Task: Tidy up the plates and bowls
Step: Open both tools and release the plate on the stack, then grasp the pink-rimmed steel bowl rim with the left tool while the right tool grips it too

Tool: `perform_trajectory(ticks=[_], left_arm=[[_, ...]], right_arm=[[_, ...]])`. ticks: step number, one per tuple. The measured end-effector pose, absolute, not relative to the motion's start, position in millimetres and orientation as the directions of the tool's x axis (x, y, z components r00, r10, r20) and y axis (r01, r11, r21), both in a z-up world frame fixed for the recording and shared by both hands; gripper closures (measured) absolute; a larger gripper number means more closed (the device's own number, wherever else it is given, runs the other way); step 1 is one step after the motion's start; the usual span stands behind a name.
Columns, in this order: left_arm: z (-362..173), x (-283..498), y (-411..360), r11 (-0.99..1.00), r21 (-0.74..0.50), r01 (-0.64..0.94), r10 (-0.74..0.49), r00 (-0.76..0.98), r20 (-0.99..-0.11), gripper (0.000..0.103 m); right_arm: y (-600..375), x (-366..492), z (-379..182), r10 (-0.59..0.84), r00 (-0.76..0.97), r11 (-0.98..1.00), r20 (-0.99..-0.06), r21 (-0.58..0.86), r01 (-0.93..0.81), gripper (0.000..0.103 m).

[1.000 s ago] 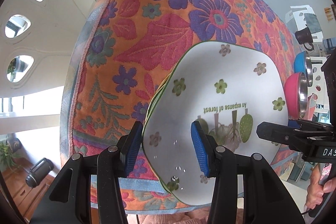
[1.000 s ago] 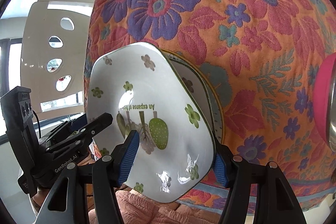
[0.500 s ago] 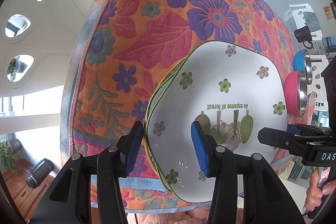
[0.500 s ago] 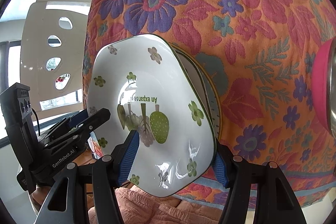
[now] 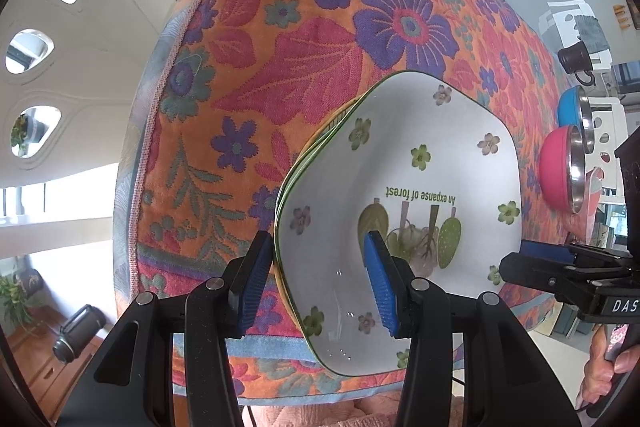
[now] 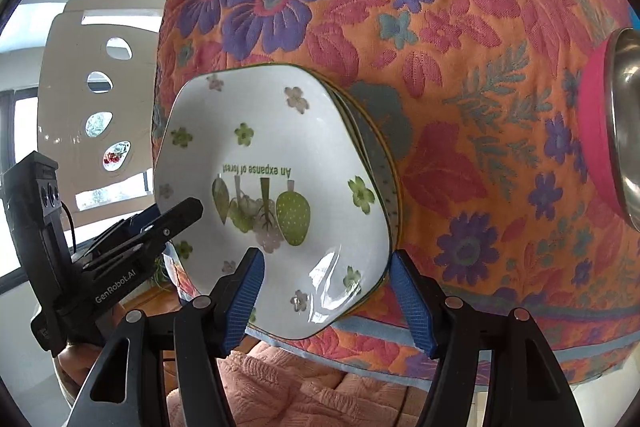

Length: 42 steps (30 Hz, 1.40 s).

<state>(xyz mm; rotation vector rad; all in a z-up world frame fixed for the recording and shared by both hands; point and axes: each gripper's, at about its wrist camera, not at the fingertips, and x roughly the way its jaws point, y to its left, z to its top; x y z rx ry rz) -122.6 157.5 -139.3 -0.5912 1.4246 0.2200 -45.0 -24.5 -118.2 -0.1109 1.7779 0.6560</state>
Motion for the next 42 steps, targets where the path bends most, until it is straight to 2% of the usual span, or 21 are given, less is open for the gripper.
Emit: perform_trajectory(ticks=[11,27,36,42], left_arm=[[-125.9,-124.3,152.6,0.855,-0.198,-0.478,-0.153,0.132,-0.979,0.059],[-73.0,-102.2,126.5,0.854,-0.101,-0.511,-0.021,0.159,-0.987,0.057],[-49.1,-45.1,62.7,0.822,-0.175,-0.542,-0.064,0.217,-0.974,0.057],[-59.7,11.4,4.7,0.818,-0.265,-0.511,-0.160,0.240,-0.958,0.053]], right_arm=[[-30.6,-46.5,-107.0,0.292,-0.293,0.839,-0.910,0.391,-0.379,0.039],[-56.6,-20.4,-66.3,0.398,-0.239,0.797,-0.886,0.462,-0.388,0.039],[-114.2,38.5,-33.2,0.432,-0.210,0.757,-0.877,0.479,-0.445,0.039],[-170.9,89.7,-40.7,0.422,-0.208,0.772,-0.882,0.470,-0.427,0.039]])
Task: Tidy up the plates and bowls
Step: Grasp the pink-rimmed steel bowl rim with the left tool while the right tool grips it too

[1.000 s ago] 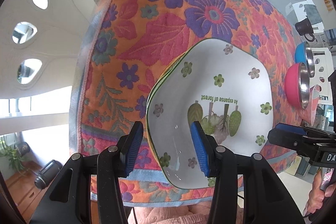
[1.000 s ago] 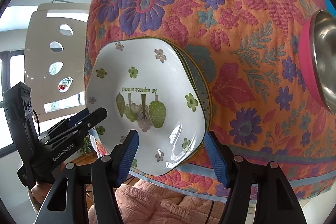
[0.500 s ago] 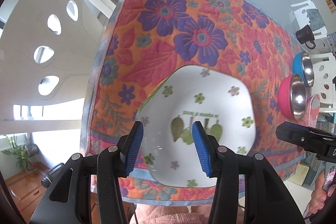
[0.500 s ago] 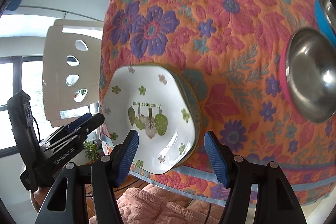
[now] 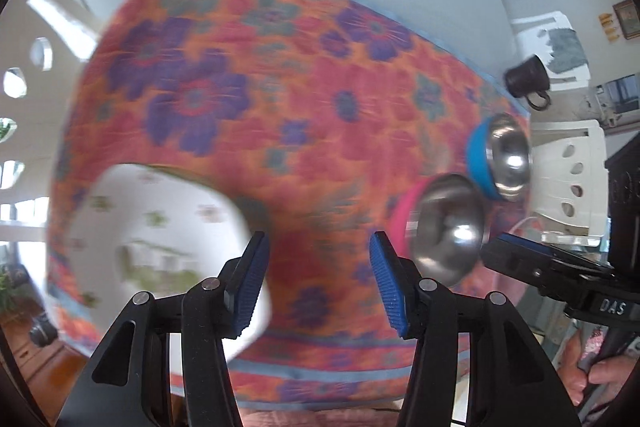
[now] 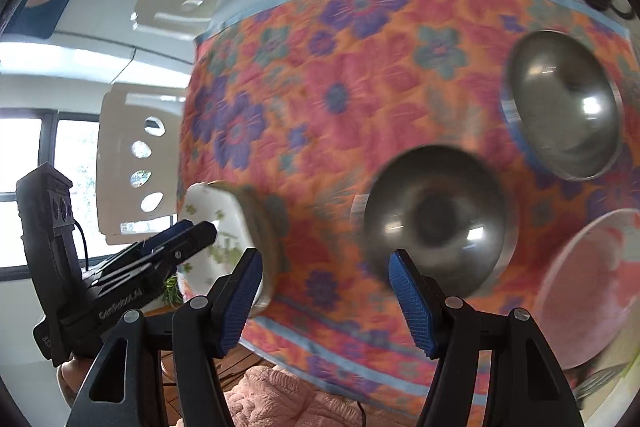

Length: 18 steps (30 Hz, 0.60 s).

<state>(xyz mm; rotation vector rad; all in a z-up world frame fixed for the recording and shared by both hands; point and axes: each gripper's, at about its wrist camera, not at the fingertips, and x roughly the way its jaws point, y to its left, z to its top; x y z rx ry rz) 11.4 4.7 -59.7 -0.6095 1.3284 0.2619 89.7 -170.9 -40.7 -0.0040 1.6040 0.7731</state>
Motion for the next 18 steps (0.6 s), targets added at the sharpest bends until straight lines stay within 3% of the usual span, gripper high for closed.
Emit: perform_trajectory(ticks=[8,18], left_arm=[[-93.1,51.8,-52.0,0.821,-0.264,-0.507,-0.190,0.194,-0.963,0.053],[-129.5,59.0,-69.4,0.814,-0.240,-0.529,-0.195,0.141,-0.971,0.053]], right_arm=[[-215.6,140.3,-60.6,0.408,-0.222,0.786,-0.885,0.465,-0.408,0.039],[-207.6,151.4,-105.9,0.381,-0.323,0.767,-0.866,0.492,-0.412,0.039]])
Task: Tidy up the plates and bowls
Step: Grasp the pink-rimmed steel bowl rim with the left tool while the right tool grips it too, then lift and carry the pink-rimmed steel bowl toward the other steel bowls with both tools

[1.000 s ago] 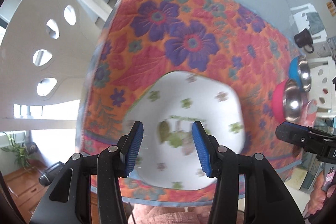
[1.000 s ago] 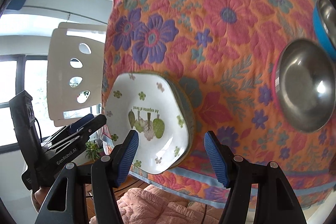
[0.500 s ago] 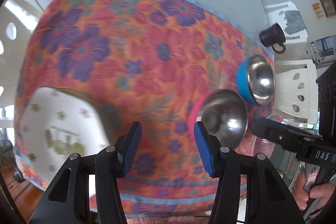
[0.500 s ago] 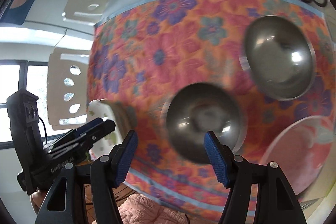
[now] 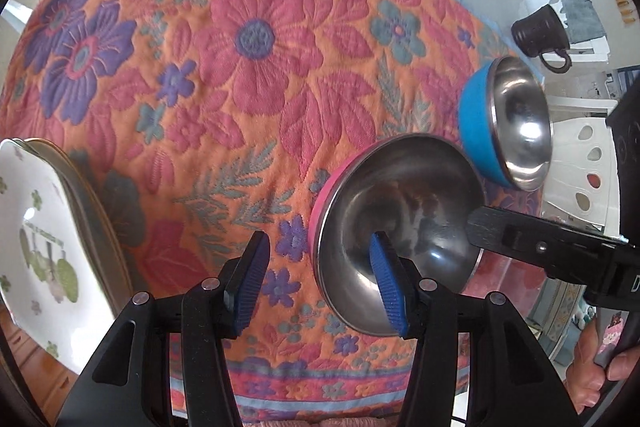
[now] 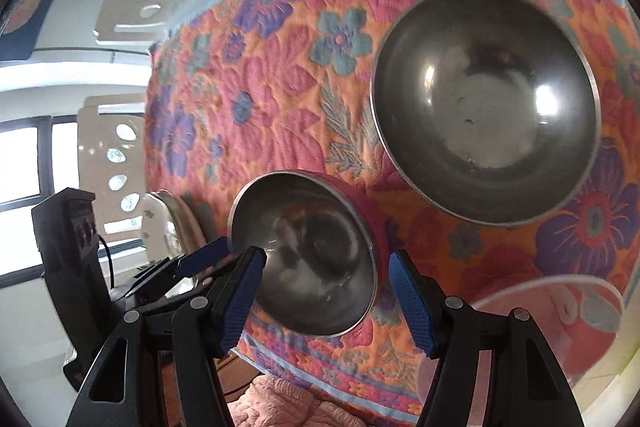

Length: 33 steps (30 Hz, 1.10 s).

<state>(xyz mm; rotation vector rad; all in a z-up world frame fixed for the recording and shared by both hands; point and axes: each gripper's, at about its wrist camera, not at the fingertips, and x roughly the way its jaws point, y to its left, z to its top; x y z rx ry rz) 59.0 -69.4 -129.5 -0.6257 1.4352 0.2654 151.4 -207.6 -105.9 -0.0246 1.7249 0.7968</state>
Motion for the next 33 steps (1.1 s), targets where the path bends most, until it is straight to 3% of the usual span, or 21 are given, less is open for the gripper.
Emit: perform_trajectory(ticks=[9,14,19,25,33], left_arm=[[-149.7,66.7,-82.7,0.829,-0.246,-0.502,-0.211,0.126,-0.969,0.062],[-154.2,73.0,-95.4,0.852,-0.221,-0.474,-0.186,0.119,-0.975,0.071],[-154.4,72.1,-93.1,0.861,-0.208,-0.465,-0.174,0.116,-0.978,0.084],[-140.6,65.4,-82.3,0.876,-0.200,-0.439,-0.161,0.126,-0.979,0.084],[-103.0,67.8,-79.2,0.878,-0.220,-0.426,-0.176,0.141,-0.974,0.084]], right_arm=[[-187.5,146.5,-148.6,0.276,-0.343,0.774,-0.898,0.420,-0.474,0.041],[-182.5,140.8,-158.3,0.258,-0.345,0.776,-0.902,0.406,-0.483,0.049],[-183.2,137.6,-153.7,0.241,-0.290,0.783,-0.926,0.362,-0.506,0.064],[-191.0,138.3,-144.3,0.269,-0.273,0.786,-0.924,0.374,-0.492,0.079],[-199.3,134.5,-107.9,0.295,-0.213,0.787,-0.932,0.363,-0.499,0.079]])
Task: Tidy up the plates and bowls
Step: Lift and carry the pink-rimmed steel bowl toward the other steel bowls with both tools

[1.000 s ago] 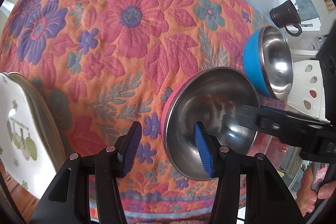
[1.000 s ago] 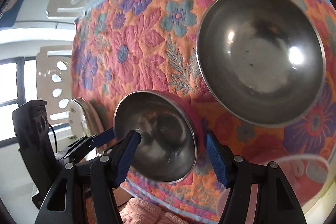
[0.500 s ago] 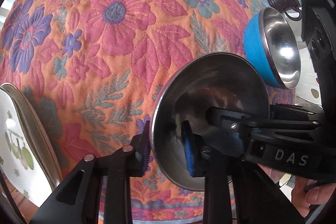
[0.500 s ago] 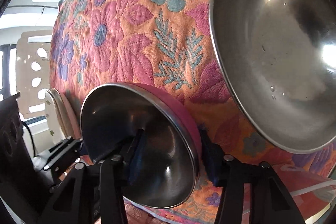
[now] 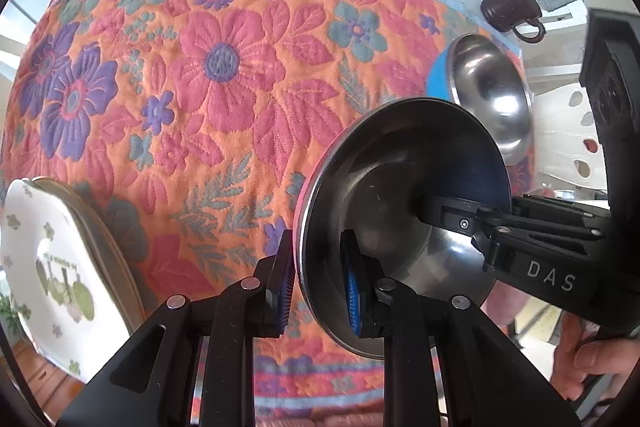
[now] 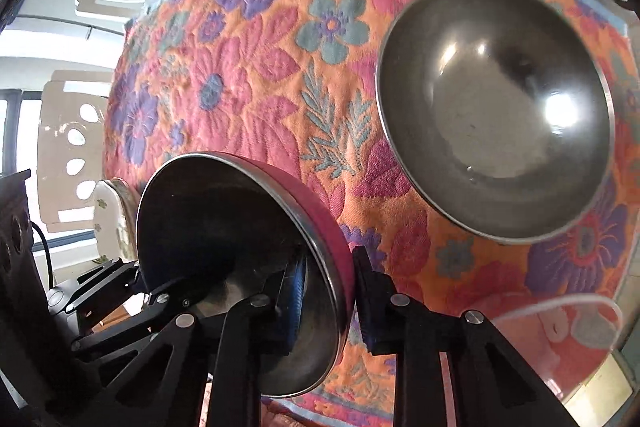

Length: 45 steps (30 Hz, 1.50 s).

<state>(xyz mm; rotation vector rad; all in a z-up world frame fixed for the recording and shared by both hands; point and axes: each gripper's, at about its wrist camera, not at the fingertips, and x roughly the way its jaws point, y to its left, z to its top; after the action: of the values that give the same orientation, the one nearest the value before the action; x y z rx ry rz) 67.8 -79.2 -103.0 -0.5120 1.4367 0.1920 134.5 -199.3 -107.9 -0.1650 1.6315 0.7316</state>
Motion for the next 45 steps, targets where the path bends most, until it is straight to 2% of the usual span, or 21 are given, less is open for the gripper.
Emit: perform_trajectory(ticks=[11,19,34,45], left_arm=[[-49.0,69.8,-102.9,0.883,-0.269,-0.385,-0.197,0.214,-0.957,0.084],[-49.4,82.6,-134.2,0.902,-0.281,-0.329,-0.225,0.197,-0.954,0.084],[-74.1,105.8,-212.1,0.940,-0.294,-0.175,-0.273,0.134,-0.953,0.084],[-99.2,108.1,-246.9,0.969,-0.222,-0.109,-0.212,0.102,-0.972,0.084]], right_arm=[[-232.9,128.1,-46.9,0.365,-0.124,0.793,-0.923,0.378,-0.477,0.079],[-267.0,124.3,-29.6,0.353,-0.061,0.826,-0.934,0.341,-0.449,0.078],[-350.8,133.0,-58.9,0.329,-0.065,0.893,-0.942,0.333,-0.303,0.077],[-372.6,128.0,-96.8,0.306,-0.113,0.904,-0.945,0.326,-0.277,0.077]])
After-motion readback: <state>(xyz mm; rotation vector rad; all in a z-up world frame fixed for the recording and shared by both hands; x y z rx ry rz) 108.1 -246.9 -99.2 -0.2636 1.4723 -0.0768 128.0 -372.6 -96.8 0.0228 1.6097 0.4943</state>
